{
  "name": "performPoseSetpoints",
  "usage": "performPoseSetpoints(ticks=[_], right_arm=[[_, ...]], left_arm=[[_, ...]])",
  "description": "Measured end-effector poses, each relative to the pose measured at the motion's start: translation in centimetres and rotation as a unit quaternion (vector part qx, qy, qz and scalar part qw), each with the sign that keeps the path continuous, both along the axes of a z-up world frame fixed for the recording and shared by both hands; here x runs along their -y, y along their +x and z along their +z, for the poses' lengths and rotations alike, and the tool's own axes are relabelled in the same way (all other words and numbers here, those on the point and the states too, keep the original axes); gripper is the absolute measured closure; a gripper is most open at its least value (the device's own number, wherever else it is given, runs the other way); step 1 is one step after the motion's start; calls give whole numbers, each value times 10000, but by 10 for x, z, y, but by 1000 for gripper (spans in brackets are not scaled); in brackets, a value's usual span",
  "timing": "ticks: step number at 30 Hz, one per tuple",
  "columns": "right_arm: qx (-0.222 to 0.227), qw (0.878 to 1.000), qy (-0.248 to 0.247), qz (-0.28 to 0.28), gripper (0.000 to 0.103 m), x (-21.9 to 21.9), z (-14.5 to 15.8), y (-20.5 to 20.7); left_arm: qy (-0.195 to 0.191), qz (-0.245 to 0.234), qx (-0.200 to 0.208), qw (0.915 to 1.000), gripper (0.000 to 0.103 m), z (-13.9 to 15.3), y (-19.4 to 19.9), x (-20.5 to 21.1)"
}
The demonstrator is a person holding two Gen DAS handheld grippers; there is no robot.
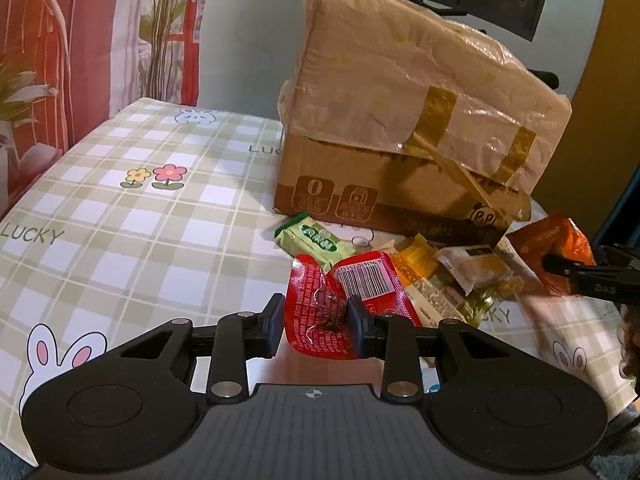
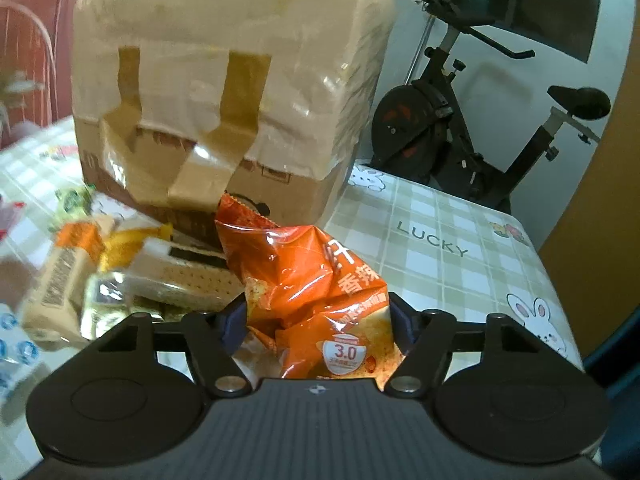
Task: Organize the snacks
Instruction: 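Carry red packet in left and orange bag in right into the box, open both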
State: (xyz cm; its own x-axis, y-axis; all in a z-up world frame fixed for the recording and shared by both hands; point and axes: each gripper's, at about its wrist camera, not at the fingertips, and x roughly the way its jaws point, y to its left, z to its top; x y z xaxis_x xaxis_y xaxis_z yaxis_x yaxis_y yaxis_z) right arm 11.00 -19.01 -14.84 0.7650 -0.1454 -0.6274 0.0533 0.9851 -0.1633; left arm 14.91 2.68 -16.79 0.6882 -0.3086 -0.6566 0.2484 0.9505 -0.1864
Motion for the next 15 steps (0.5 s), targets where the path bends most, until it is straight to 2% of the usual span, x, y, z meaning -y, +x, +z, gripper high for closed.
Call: performPoseSetpoints(ticks=[9,15], right_arm=[[511,9967,617,-82,34,5,43,-34],[1190,9883,955,23,34,7,84,-51]], left_arm=[[-38,-180,451,9988,68,24,-2,6],[-205,-357,912,9950,68,55,0,11]])
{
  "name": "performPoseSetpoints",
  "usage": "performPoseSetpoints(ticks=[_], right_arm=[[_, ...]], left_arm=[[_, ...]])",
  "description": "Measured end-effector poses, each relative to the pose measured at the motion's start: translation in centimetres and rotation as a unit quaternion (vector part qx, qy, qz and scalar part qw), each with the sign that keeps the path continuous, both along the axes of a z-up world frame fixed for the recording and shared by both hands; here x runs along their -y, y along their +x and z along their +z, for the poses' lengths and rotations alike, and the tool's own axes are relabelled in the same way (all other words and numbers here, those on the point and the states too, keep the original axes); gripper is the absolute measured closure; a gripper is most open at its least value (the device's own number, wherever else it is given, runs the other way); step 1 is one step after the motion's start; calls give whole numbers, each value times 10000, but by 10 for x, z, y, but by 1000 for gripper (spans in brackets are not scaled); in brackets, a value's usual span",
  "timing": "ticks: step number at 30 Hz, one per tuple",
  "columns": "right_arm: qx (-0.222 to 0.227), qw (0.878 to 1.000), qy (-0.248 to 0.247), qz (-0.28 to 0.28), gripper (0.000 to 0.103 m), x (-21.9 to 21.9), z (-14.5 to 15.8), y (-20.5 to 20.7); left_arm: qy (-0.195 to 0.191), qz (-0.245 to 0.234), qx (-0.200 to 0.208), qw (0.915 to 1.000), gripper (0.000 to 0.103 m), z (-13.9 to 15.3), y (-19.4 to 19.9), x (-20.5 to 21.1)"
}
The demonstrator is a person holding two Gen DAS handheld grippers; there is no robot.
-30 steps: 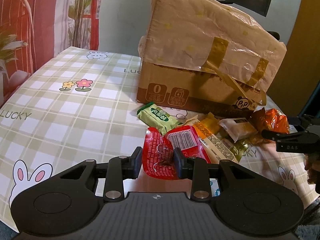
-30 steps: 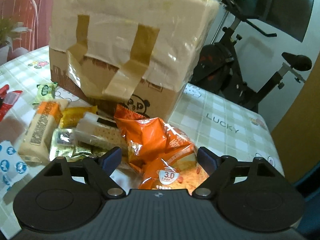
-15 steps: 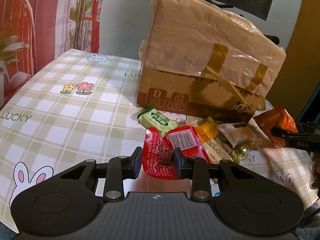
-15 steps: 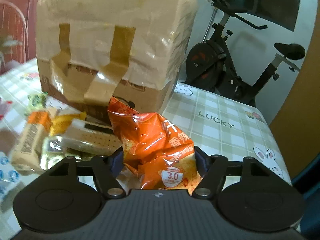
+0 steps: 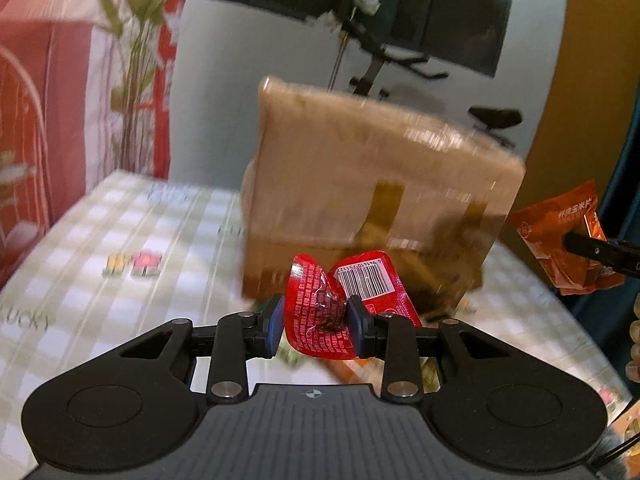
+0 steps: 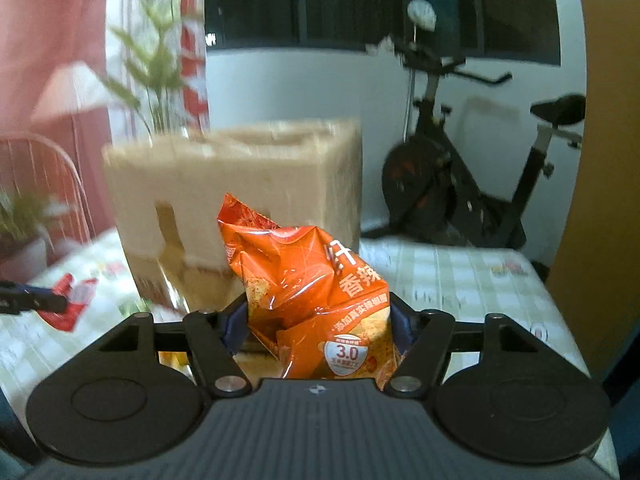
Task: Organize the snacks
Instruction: 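Carry red packet in left and orange bag in right into the box, open both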
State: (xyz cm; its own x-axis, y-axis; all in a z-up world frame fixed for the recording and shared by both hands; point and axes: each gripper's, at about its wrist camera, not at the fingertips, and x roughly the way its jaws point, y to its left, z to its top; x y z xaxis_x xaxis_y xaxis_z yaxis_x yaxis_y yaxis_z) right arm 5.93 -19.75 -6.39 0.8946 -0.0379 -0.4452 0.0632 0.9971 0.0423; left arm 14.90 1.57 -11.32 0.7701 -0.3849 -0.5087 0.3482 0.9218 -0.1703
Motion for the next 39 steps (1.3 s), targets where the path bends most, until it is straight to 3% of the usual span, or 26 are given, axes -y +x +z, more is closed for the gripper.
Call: performPoseSetpoints(ticks=[13,20,24,28,37,39], right_arm=[[1234,9910,386,360,34,-6,83,2],[1456,9856,537,676,34,-10,101,41],[1437,9840,682,805,34,-9,105,83],[1339,9862,517,819,34,-9,101,123],[824,9930,603,590,33,4,69,189],[698,9944,614,507,33,6,62,194]], left_arm=[[-180,-391,1017,9939,68,72,22,29],[-129,-507,1361,9893,68,99,65,61],[-190,-561,1258,9903,68,105,100,76],[-114,-523,1077,9927,68,100,133,92],[228,-569,657,9960,66,79,180,108],[292,-616,583,9960,50,76,188,111]])
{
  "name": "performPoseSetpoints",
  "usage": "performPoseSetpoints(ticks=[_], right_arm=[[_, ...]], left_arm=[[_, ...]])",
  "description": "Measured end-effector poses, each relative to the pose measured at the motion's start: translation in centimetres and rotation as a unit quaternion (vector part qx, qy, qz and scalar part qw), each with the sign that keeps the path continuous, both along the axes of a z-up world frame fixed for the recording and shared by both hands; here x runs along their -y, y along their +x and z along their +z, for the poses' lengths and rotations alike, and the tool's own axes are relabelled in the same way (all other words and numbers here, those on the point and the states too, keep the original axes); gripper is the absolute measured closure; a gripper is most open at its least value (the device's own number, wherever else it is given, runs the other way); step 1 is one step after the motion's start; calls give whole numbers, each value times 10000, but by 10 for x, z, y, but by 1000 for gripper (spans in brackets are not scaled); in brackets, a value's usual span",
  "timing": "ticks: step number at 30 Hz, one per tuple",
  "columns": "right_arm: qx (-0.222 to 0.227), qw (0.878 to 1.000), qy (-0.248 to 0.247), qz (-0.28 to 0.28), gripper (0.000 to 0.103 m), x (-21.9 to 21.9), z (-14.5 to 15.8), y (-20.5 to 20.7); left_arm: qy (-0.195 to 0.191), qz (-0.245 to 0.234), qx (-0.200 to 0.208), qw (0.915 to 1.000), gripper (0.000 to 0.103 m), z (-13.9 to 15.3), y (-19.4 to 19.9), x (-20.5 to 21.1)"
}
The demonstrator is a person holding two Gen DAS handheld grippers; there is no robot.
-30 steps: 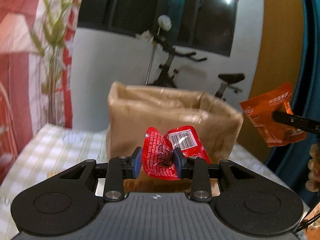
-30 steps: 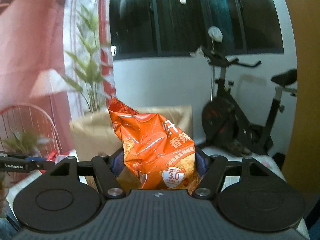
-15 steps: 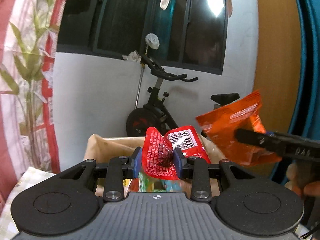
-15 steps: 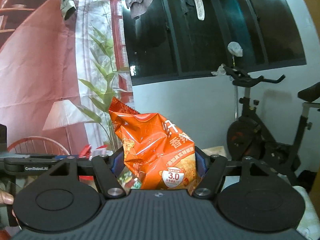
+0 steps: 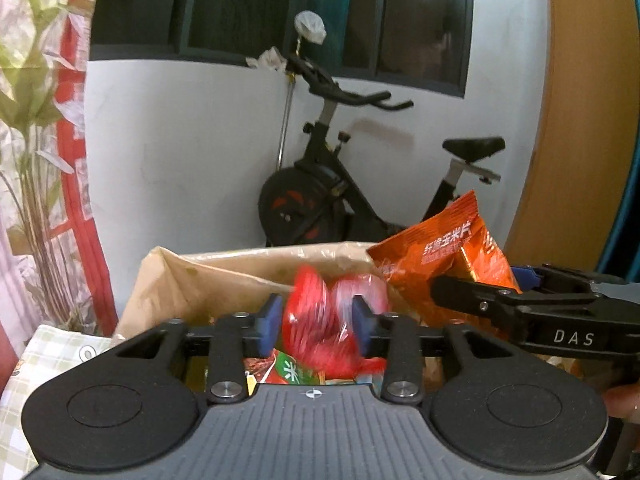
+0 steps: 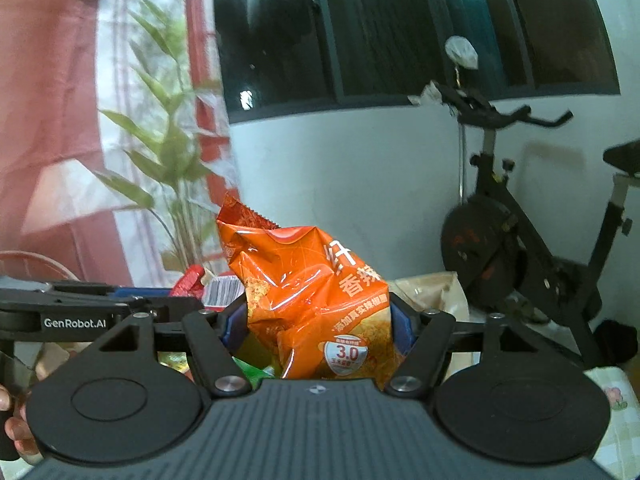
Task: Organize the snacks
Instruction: 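Carry red packet in left and orange bag in right into the box, open both, then withdraw both tools from the box back to the snack pile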
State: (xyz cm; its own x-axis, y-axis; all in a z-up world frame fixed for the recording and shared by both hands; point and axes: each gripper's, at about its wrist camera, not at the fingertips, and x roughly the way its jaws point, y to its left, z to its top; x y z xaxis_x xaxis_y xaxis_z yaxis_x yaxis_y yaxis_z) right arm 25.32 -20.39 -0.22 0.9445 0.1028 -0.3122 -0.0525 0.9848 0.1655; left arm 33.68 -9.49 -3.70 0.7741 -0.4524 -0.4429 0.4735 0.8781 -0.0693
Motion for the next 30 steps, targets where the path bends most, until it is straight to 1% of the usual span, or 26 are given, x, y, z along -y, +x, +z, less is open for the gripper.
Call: performPoseSetpoints(ticks=[2,4,5,8,14,17,23,26,30], right_arm=[[-92,10000,10,-19,32,1,-4,4],[-174,9998,-5,-25,31,0,-8,6],[-212,9998,-28,-36,29,0,-8,6],[-206,9998,-49,-47,25,0,-9,3],[-128,9999,3,-18,25,-2,-5,-6],[-107,9999,-14,14,25,-7,2,-16],[-90,9998,-153,67,25,-21,12,-42],[-119,9998,-137,82,25,-28,13,-57],[-153,9998,-131,69,25,-38,8,-78]], left_arm=[[25,39,-7,10000,43,-2,3,0],[-1,62,-53,10000,43,-4,2,-4],[-12,78,-100,9999,43,-5,3,-6],[-41,144,-194,9997,43,-3,1,-12],[-107,173,-106,9997,43,15,-15,-30],[-88,191,-2,9998,43,26,-28,-39],[-33,159,132,9998,43,39,-58,-58],[4,122,142,9998,43,38,-78,-70],[59,117,40,9999,43,26,-107,-91]])
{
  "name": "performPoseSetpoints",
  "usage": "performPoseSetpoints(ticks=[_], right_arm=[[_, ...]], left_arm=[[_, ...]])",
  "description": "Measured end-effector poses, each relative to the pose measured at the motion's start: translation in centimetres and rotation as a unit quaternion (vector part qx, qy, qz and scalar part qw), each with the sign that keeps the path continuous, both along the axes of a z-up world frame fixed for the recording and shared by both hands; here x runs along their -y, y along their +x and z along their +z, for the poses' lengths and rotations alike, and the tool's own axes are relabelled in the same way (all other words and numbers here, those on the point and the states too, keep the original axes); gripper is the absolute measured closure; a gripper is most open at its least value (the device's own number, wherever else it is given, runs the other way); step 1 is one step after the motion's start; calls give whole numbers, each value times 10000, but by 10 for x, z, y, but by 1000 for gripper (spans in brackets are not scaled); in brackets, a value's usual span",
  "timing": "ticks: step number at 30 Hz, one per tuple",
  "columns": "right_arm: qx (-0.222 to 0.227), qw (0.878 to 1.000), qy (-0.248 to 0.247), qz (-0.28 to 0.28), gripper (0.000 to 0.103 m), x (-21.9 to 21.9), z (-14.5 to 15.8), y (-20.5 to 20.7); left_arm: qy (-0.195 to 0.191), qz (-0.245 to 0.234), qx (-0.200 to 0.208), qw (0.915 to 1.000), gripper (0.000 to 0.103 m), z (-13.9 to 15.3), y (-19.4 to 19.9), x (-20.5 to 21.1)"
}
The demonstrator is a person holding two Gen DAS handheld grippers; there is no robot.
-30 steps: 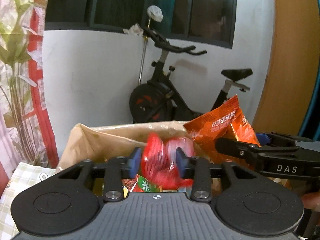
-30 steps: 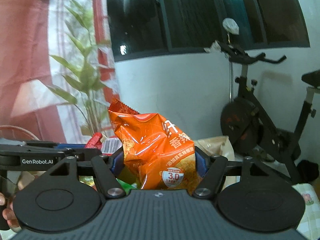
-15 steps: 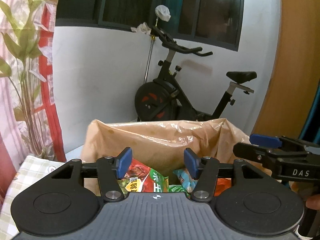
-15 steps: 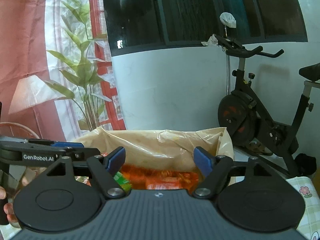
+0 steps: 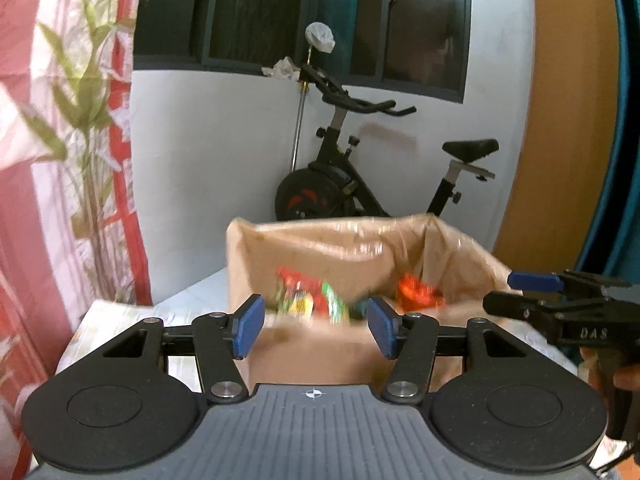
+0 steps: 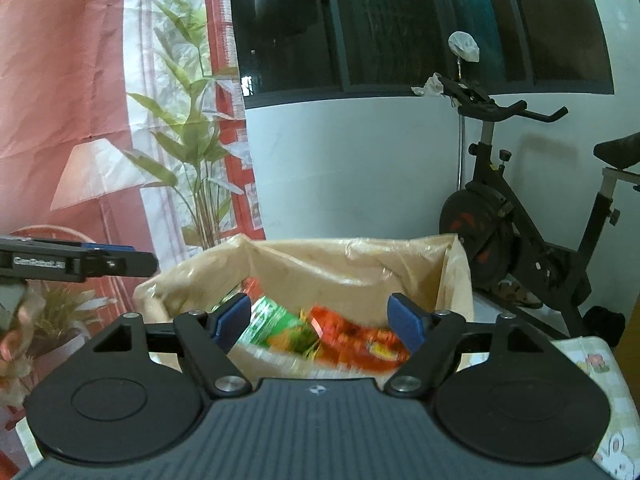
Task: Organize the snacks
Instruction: 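Withdraw both tools from the box back to the snack pile, then close the right gripper on the blue-and-white printed pastry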
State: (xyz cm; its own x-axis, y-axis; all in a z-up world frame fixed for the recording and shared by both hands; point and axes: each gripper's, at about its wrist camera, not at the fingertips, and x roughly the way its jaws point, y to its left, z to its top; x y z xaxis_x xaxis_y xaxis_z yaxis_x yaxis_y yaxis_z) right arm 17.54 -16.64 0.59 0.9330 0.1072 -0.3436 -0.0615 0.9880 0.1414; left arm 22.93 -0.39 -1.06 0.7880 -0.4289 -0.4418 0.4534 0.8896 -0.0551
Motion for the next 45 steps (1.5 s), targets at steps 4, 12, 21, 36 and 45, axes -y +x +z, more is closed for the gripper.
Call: performPoseSetpoints(ticks=[4,12,21,36,45], right_arm=[[-105,9999,71,30,24,-10,-14,-22],[-672,9971,278,213,24,-31,-61,-49],[-1475,9866,408,559,24,-55,-109,-66],[-2005,9769,2,744,24,-75,-134,-75],[-2146,9700,-311,1095,24,-91,-141,-86]], left_arm=[[69,15,-171,9998,43,-22,-26,-19],[-242,389,-959,9943,44,-77,-47,-48],[-173,552,-1257,9904,44,-110,-60,-47],[-134,251,-1739,9843,44,-150,-88,-26],[-281,503,-1758,9827,44,-152,-96,-37]])
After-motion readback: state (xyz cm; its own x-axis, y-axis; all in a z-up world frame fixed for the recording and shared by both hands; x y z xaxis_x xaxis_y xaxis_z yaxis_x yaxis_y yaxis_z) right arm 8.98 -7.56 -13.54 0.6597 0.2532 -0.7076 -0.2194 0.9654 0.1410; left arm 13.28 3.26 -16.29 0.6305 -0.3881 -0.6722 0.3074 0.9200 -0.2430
